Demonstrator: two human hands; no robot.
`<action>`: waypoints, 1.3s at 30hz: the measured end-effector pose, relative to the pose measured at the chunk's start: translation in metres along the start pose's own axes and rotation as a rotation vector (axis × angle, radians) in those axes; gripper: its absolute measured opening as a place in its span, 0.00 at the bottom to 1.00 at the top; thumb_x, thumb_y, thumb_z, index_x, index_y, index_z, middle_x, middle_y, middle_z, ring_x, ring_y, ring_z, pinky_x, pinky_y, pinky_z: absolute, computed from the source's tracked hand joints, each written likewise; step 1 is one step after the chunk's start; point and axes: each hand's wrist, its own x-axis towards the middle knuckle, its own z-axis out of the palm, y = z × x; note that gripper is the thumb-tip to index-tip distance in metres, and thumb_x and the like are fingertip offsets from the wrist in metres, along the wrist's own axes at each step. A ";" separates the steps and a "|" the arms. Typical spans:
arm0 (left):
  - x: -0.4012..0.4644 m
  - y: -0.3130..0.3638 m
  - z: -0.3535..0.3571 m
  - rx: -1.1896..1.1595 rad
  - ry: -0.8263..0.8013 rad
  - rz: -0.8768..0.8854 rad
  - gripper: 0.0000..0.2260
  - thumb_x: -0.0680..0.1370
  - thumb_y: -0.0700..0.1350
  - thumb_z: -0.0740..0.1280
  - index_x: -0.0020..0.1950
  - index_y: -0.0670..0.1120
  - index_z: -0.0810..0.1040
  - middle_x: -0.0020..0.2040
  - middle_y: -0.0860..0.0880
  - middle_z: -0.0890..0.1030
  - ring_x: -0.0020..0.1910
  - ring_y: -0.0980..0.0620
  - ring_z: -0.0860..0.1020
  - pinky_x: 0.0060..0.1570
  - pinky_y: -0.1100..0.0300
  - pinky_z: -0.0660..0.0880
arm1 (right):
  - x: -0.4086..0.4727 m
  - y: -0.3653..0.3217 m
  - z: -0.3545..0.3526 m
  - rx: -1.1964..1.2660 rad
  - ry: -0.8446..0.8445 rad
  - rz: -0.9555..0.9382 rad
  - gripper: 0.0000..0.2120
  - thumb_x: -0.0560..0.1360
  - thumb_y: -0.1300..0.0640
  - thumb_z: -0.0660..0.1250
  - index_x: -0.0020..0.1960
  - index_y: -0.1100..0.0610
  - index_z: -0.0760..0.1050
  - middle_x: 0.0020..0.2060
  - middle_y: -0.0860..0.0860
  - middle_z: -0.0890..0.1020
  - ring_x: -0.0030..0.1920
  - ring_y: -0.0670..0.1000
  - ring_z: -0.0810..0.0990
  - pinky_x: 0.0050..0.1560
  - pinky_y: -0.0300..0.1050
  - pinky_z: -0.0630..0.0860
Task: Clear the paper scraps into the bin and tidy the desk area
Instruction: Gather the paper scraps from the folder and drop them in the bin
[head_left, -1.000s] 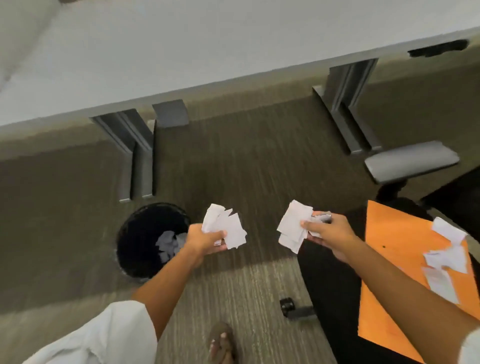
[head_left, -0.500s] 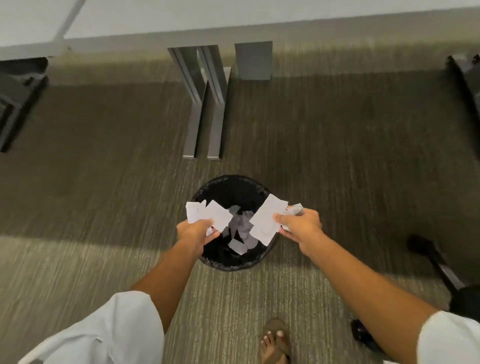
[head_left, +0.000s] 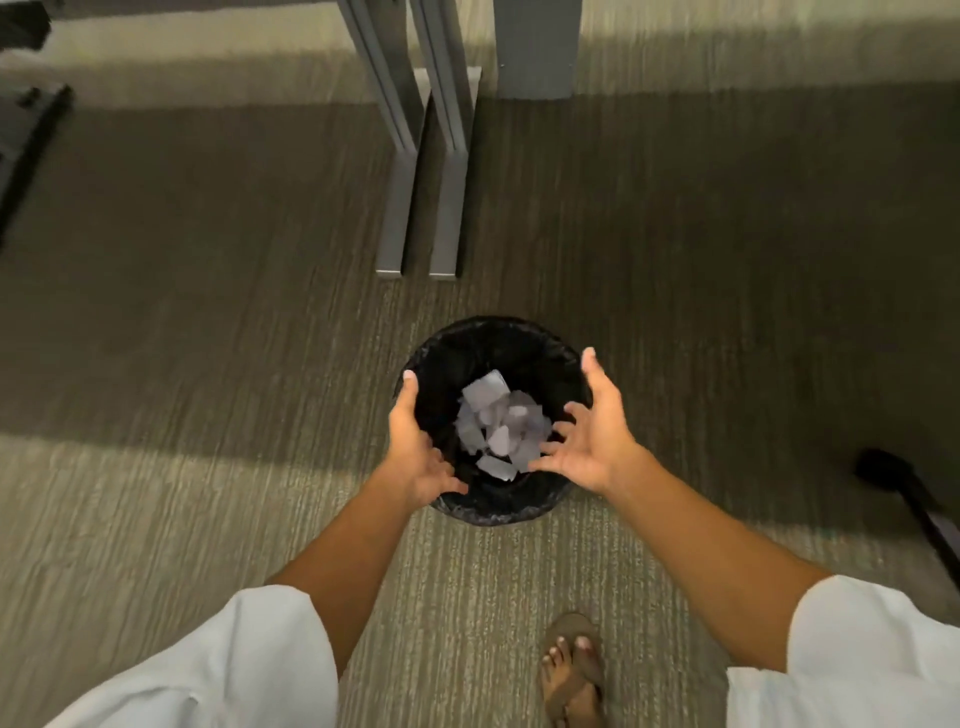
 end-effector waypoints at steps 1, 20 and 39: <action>0.000 -0.001 0.000 0.014 0.003 -0.006 0.55 0.63 0.79 0.62 0.78 0.43 0.59 0.78 0.39 0.62 0.75 0.34 0.61 0.68 0.27 0.56 | -0.002 -0.003 -0.008 0.056 -0.015 0.005 0.60 0.59 0.25 0.72 0.80 0.55 0.56 0.78 0.59 0.61 0.74 0.68 0.65 0.61 0.76 0.68; -0.048 -0.245 0.312 1.455 0.028 0.456 0.25 0.72 0.65 0.69 0.53 0.43 0.81 0.56 0.40 0.82 0.59 0.39 0.78 0.61 0.47 0.71 | -0.318 -0.131 -0.294 0.153 0.281 -0.660 0.27 0.75 0.38 0.67 0.66 0.55 0.76 0.55 0.52 0.83 0.50 0.50 0.83 0.46 0.45 0.79; -0.078 -0.539 0.516 2.503 -0.780 1.182 0.53 0.69 0.59 0.76 0.80 0.58 0.40 0.80 0.48 0.34 0.79 0.43 0.35 0.77 0.46 0.48 | -0.500 -0.129 -0.622 -1.167 1.096 -0.626 0.29 0.73 0.59 0.73 0.73 0.55 0.69 0.73 0.54 0.68 0.73 0.54 0.66 0.68 0.45 0.65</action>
